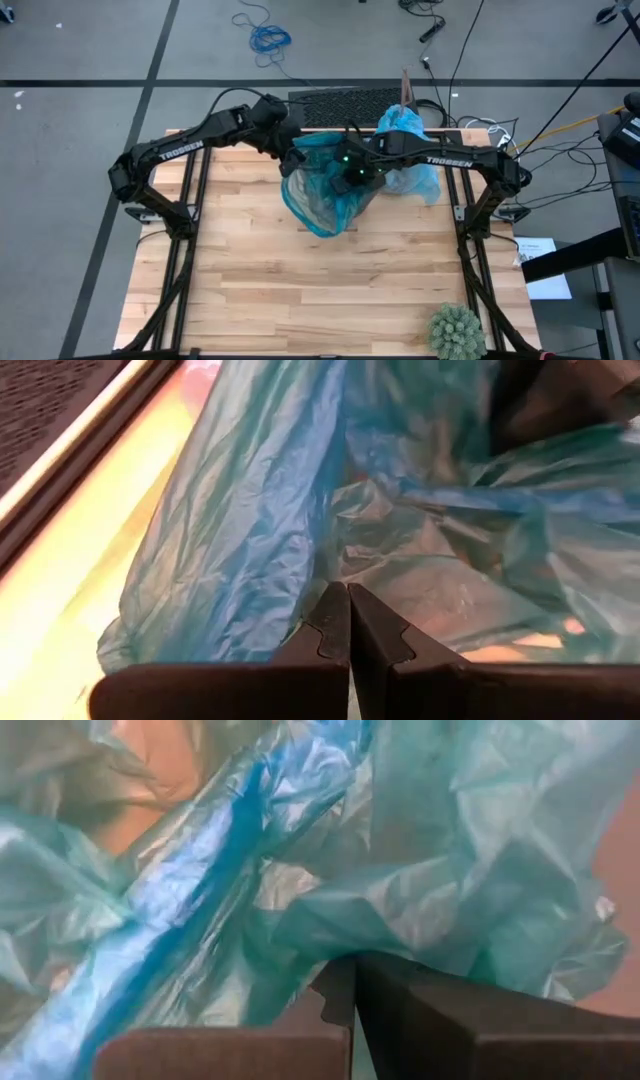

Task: Place trash/remove bag and relplace
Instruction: Insert the dark blue trash bag into the trash bin

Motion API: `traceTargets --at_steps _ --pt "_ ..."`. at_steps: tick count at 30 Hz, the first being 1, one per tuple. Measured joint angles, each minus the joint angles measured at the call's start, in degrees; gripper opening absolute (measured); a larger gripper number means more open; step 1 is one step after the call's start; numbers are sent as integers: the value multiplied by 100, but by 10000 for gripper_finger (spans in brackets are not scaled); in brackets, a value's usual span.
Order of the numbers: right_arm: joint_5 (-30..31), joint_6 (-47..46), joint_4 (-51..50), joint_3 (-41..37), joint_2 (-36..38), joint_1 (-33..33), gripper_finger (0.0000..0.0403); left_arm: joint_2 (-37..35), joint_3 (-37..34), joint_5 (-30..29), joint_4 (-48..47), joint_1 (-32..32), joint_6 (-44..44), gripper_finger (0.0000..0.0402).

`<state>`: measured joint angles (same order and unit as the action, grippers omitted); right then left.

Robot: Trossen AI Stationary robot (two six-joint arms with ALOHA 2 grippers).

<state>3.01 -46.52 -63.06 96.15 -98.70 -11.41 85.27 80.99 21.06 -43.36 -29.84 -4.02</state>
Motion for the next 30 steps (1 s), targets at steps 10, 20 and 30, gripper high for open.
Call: traceTargets --at_steps 10,20,30 --pt "-302 574 322 5 -411 -427 0 -510 -4 -422 -452 -501 143 0" --pt "-337 961 166 956 -315 -432 0 -588 -7 -494 -591 -619 36 0" --pt "-321 1333 -8 2333 -319 -466 112 -585 -7 -494 -563 -619 32 0"
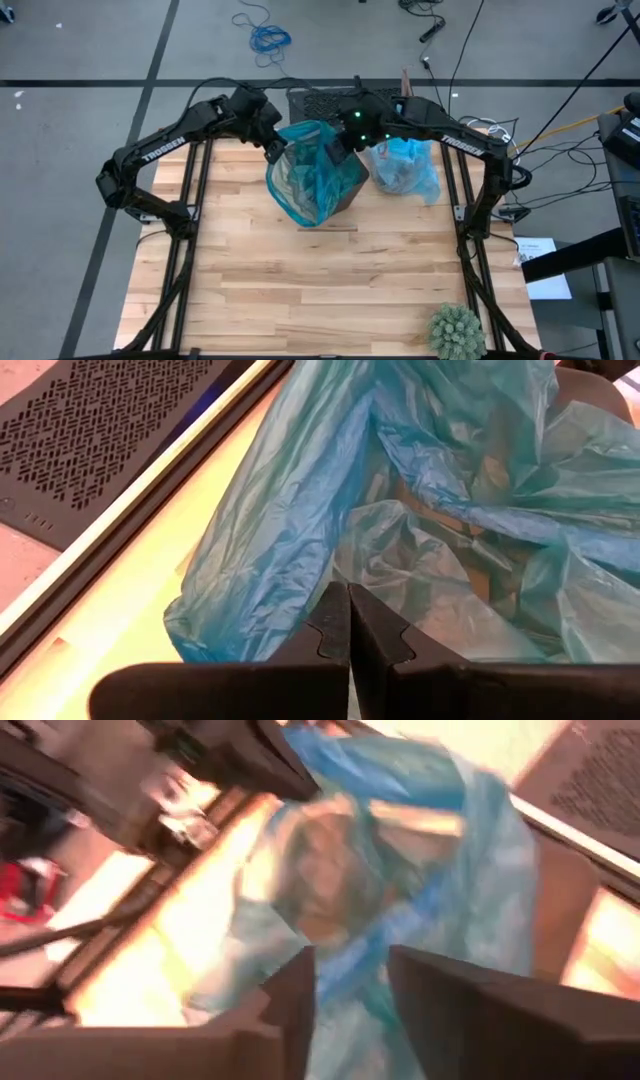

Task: Place trash/remove bag and relplace
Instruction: Insert the dark blue trash bag into the trash bin

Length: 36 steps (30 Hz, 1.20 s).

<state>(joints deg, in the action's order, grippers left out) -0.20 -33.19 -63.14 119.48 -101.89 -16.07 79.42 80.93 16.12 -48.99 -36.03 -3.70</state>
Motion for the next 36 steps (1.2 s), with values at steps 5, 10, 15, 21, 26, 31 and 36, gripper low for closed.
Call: traceTargets --at_steps 5,10,15,21,26,31,36 --pt "-375 -517 211 20 -143 110 190 0 0 1 -31 0 2 0" --pt "-400 -786 124 7 -534 327 213 0 0 2 -157 -2 84 0" --pt "-357 -913 -94 9 -893 467 203 0 0 4 -278 -1 164 0" --pt "63 -954 -451 9 -1081 532 176 0 0 4 -319 0 262 0" --pt "438 -794 -341 9 -1011 568 90 0 0 5 -319 0 262 0" --pt "542 -643 -200 216 -922 626 11 0 0 7 -302 -2 262 0" --pt "843 -642 -342 691 -922 709 2 7 0 7 -255 0 258 0"
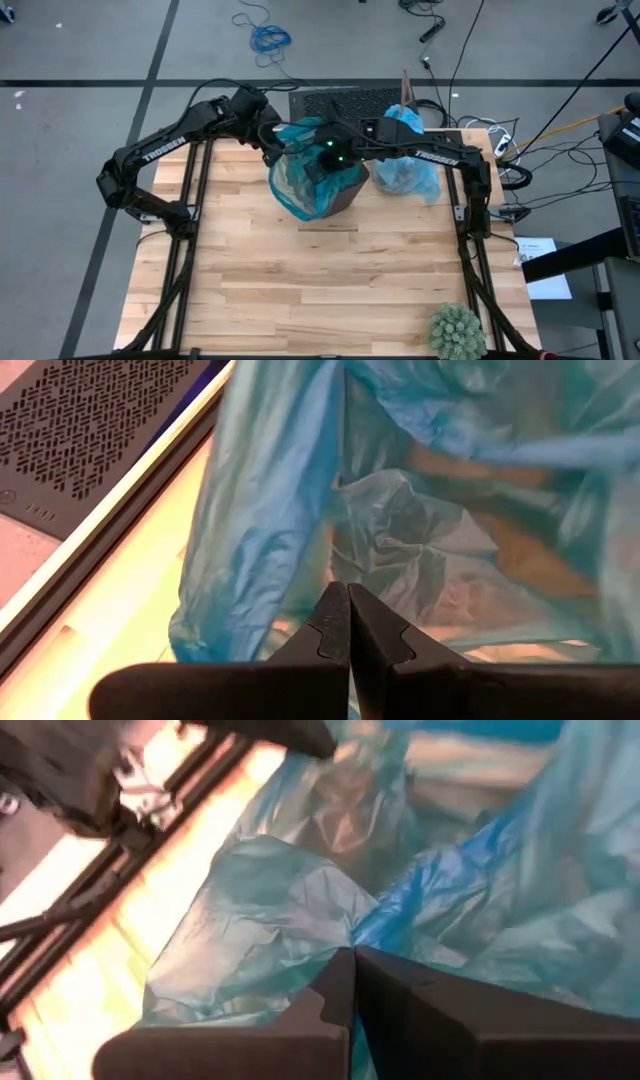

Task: Place trash/remove bag and relplace
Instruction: Insert the dark blue trash bag into the trash bin

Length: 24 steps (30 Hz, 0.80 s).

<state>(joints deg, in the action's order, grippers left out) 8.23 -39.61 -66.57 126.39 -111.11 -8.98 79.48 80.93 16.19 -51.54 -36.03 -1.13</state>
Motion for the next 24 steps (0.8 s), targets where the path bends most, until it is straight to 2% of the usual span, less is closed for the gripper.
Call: traceTargets --at_steps 8,20,24 --pt "313 -40 -412 316 4 25 0 47 0 1 81 -2 -4 0" --pt "222 -50 -266 -332 -53 31 0 232 0 6 290 131 -153 0" --pt "181 -13 -41 -331 81 35 23 232 0 8 312 138 -157 0"
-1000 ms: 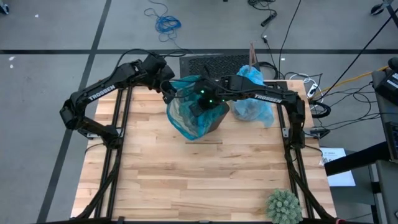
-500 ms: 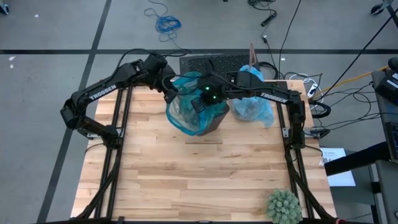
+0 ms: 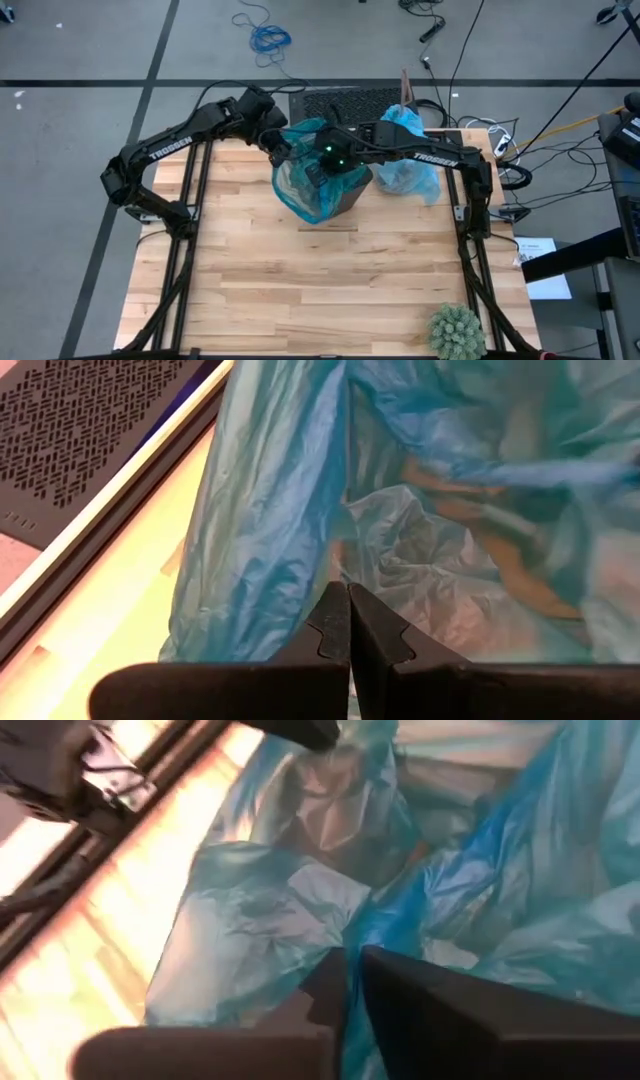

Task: Place trash/remove bag and relplace
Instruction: Insert the dark blue trash bag into the trash bin

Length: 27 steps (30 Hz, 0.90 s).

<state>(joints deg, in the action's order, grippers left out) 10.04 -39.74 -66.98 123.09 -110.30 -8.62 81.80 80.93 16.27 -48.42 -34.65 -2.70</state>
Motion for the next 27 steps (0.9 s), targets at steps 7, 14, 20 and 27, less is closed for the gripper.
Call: traceTargets --at_steps 7,14,20,27 --pt "-6 -10 67 7 181 -74 137 0 0 0 -9 -4 -2 0" --pt "-290 -345 211 7 195 -332 224 0 -2 0 -11 -4 -4 0" --pt "-293 -418 206 7 -81 -500 216 0 -2 0 -11 -4 -9 0" --pt "-266 -366 -166 2 -400 -586 181 0 -2 0 -13 -4 -21 0"
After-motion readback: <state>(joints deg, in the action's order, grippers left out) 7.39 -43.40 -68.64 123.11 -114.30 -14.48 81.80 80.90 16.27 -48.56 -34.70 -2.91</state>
